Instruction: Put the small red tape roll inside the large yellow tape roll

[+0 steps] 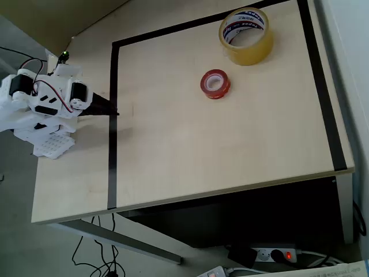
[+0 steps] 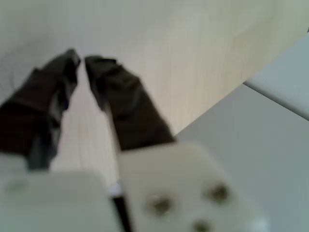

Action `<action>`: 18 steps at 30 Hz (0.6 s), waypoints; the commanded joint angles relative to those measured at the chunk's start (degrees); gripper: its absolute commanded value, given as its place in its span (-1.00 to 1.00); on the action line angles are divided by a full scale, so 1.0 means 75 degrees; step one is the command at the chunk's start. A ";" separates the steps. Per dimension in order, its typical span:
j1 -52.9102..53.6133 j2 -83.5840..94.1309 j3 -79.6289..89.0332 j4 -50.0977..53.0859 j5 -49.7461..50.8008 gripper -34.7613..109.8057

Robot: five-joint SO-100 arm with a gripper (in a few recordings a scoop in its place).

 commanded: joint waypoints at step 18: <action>-0.0258 -0.1770 -0.1699 -0.0152 -0.0387 -0.52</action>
